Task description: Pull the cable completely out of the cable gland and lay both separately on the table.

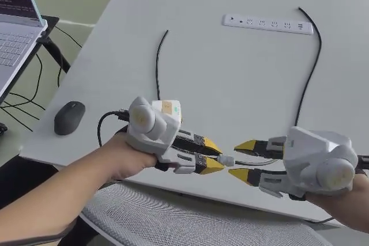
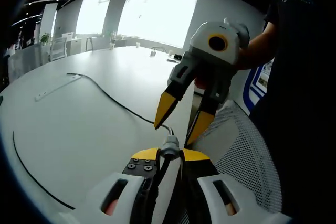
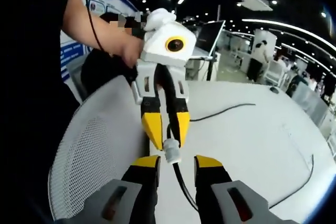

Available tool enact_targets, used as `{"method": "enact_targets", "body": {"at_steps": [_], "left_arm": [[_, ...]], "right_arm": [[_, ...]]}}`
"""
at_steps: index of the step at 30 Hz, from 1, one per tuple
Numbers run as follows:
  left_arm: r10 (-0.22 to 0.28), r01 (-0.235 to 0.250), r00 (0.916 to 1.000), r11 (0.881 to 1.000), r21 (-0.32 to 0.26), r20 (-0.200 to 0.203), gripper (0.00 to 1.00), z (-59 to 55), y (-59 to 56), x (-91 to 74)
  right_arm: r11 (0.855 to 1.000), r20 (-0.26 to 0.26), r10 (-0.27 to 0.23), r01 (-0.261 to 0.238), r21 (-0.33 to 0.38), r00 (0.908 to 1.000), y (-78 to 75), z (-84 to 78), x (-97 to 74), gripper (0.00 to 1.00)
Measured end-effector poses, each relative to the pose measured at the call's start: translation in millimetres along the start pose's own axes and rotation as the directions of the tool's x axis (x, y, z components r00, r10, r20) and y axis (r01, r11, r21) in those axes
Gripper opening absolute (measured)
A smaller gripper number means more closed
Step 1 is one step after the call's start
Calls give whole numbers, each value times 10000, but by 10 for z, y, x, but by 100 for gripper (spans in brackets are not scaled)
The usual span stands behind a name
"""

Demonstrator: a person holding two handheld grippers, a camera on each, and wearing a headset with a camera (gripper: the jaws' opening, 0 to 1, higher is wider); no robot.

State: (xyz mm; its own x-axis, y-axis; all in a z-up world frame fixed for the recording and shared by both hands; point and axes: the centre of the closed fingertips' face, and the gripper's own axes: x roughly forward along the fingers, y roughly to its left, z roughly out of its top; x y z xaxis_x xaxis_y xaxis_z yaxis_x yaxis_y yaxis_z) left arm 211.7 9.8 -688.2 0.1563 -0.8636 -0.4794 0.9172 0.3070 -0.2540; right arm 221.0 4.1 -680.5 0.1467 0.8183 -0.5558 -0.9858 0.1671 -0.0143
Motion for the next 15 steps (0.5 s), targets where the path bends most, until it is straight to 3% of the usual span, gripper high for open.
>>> {"method": "enact_targets", "body": {"at_steps": [4, 8, 10, 12, 15], "left_arm": [[147, -151, 9996, 9997, 201, 234, 15, 68, 30, -9], [201, -212, 9992, 9992, 328, 331, 15, 116, 51, -11], [206, -222, 9991, 9988, 444, 363, 15, 131, 59, -14], [176, -193, 9992, 9985, 513, 347, 15, 139, 61, -14], [137, -159, 9992, 9981, 598, 369, 15, 151, 73, -10]], "right_arm": [[9977, -442, -676, 674, -61, 9967, -94, -96, -76, 23], [9944, -809, -991, 958, -442, 9918, -39, -163, -68, 21], [9796, -1243, -1593, 1412, -1428, 9794, -73, -214, -77, 18], [9615, -1517, -1909, 1536, -2277, 9698, -54, -244, -62, 14], [9607, -1393, -2151, 1838, -2082, 9666, -6, -207, -27, 12]]}}
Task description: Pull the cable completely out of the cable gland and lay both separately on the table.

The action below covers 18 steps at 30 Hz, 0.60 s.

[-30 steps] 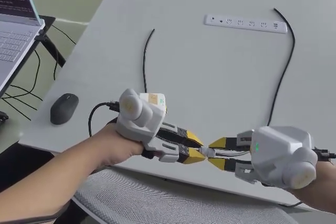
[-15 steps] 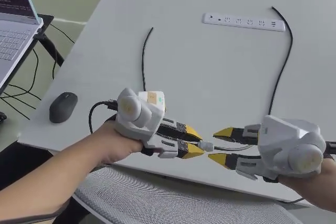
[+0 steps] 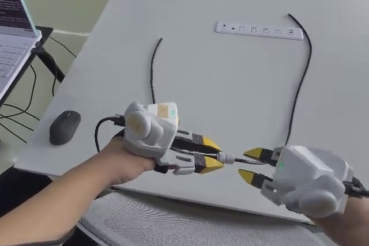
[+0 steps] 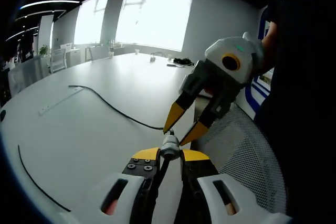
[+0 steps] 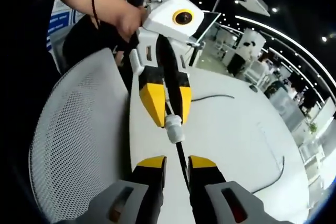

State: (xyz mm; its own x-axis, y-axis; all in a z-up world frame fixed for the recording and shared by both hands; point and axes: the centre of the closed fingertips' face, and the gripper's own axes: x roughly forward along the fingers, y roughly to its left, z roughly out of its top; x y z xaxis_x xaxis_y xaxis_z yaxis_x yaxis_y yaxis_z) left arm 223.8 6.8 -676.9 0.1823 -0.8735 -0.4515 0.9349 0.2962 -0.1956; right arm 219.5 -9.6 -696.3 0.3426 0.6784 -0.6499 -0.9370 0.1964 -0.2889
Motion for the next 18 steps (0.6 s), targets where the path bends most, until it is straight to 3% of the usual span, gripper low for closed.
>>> {"method": "enact_targets", "body": {"at_steps": [3, 8, 18], "left_arm": [[-50, 50, 10000, 10000, 81, 43, 15, 11, 12, 8], [-108, 107, 9999, 9999, 111, 62, 15, 12, 9, 21], [-188, 187, 9998, 9996, 198, 63, 15, 9, 6, 37]], "right_arm": [[9959, -173, -745, 736, -521, 9971, -82, 15, -7, 7], [9968, -49, -784, 783, -189, 9969, -92, 64, -5, 3], [9970, -83, -735, 733, -233, 9973, -89, 84, 18, 1]]}}
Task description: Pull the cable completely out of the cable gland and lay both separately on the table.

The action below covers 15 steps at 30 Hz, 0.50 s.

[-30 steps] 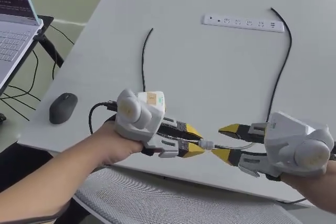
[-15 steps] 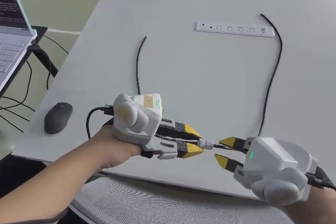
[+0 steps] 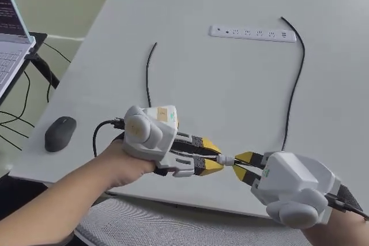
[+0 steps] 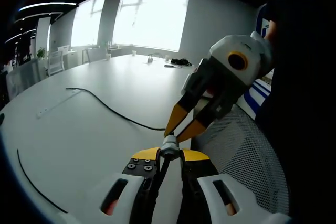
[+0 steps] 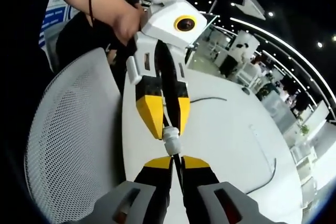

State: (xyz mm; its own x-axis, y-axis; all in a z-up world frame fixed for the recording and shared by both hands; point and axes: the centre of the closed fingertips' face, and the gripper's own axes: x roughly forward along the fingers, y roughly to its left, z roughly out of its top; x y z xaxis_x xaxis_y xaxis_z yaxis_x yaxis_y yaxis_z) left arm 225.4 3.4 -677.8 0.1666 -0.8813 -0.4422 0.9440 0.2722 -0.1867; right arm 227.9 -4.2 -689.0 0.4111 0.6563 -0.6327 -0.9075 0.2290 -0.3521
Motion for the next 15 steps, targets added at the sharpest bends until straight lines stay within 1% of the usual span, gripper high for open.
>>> {"method": "enact_targets", "body": {"at_steps": [2, 3, 5, 8, 15], "left_arm": [[-30, 29, 10000, 10000, -60, -47, 15, -12, -2, 6], [-75, 74, 9999, 9999, -113, -77, 15, -19, -9, 8], [-110, 109, 9998, 9999, -62, -144, 15, -32, -20, 12], [-114, 112, 9998, 9999, -97, -155, 15, -33, -20, 13], [-11, 10, 9999, 10000, -82, -102, 15, -15, 6, 7]], "right_arm": [[10000, -46, 31, -30, 50, 10000, 6, -12, 8, 1], [9996, -109, 137, -134, 257, 9998, 28, -34, 17, 1], [9996, -131, 162, -159, 253, 9998, 35, -36, 18, 0], [9989, -116, 192, -187, 440, 9997, 29, -43, 20, 0], [9978, -72, 319, -314, 592, 9995, -2, -35, 29, 0]]}}
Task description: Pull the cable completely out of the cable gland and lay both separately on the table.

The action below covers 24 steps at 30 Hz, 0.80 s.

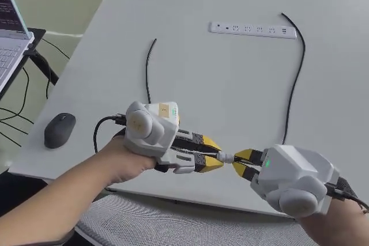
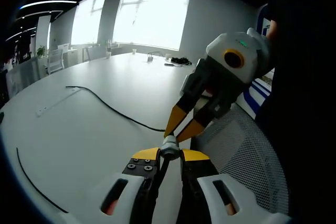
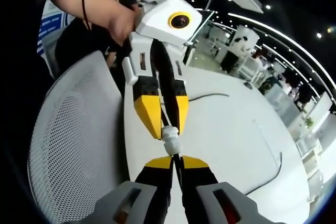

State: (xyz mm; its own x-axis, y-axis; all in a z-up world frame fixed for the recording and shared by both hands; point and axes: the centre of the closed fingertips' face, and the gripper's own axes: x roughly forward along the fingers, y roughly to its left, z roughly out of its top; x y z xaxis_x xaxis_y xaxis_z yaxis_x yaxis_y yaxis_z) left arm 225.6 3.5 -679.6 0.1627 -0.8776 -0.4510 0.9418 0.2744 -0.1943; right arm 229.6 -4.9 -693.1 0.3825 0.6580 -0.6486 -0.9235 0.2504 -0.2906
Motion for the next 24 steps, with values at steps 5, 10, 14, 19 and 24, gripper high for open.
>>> {"method": "enact_targets", "body": {"at_steps": [5, 10, 14, 19, 24], "left_arm": [[104, -104, 9999, 9999, -57, 23, 15, 1, 25, -6], [130, -130, 9999, 9999, -32, 50, 15, 11, 18, -5], [145, -145, 9999, 9999, -64, 34, 15, 12, 11, 13], [169, -168, 9999, 9998, -71, 30, 15, 12, 6, 7], [194, -193, 9998, 9997, -142, 82, 15, 17, -1, -5]], "right_arm": [[9997, -90, -58, 60, 244, 9999, -34, -49, -2, 0], [9983, -70, -70, 74, 585, 10000, -47, -83, -22, 0], [9965, -69, -88, 94, 828, 9999, -49, -109, -19, 0], [9936, -210, -183, 205, 1110, 9996, -82, -188, -37, 0], [9840, -362, -306, 365, 1746, 9989, -144, -298, -53, 0]]}}
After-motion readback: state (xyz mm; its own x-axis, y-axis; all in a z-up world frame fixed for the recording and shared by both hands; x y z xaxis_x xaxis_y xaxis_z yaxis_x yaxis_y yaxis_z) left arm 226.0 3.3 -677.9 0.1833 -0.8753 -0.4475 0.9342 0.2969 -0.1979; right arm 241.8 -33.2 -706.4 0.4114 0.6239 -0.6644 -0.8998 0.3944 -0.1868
